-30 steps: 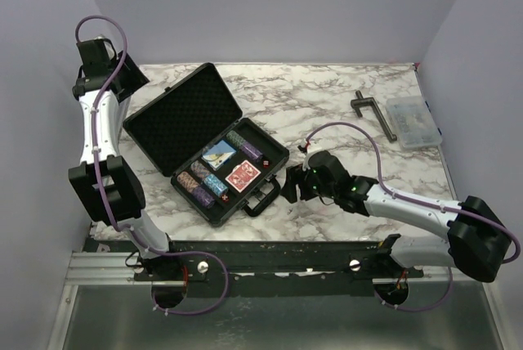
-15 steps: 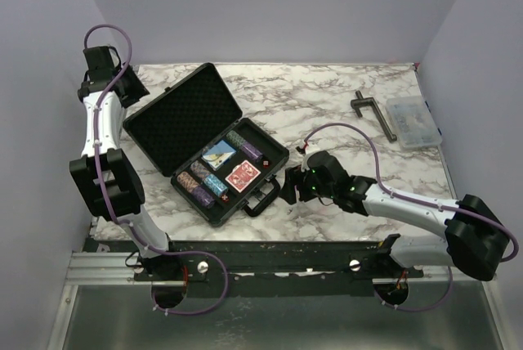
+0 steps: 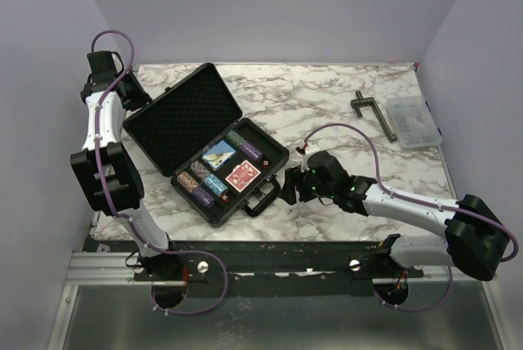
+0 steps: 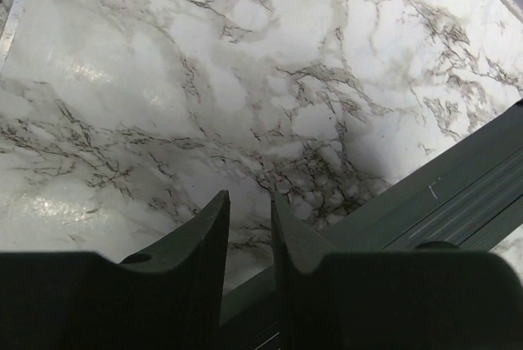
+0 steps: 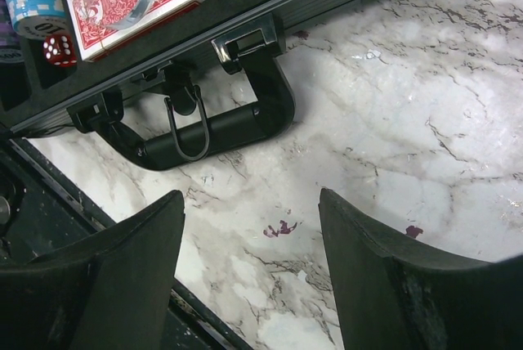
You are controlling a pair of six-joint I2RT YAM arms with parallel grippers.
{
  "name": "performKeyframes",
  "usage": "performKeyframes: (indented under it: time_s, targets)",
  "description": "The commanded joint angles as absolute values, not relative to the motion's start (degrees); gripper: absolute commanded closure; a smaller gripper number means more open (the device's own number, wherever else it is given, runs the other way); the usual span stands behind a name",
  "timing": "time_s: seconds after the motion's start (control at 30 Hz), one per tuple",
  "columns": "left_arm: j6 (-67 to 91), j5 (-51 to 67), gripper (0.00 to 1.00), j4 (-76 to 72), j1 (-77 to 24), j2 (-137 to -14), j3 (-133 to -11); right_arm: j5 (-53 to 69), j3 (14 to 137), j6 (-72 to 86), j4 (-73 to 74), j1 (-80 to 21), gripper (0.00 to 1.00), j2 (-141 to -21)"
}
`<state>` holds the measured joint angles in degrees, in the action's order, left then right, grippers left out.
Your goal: Pack up texas hold em set
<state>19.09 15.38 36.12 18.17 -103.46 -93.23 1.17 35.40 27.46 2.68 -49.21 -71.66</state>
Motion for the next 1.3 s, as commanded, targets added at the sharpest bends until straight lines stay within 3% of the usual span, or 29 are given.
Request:
performKeyframes:
  time_s: [0.0, 0.5, 1.27]
  targets:
    - [18.0, 21.0, 0.73, 36.9, 18.6, -104.8, -92.1, 2.3, 34.7, 27.6, 1.8, -49.2, 0.30, -71.6]
    - [17.5, 31.1, 0.74, 36.4, 17.4, -99.7, -87.6, 2.6, 34.3, 28.3, 1.4, -49.2, 0.31, -69.5]
    - [17.9, 31.3, 0.74, 33.5, 11.1, -89.5, -82.3, 7.7, 35.0, 33.5, -2.3, -49.2, 0.32, -66.0]
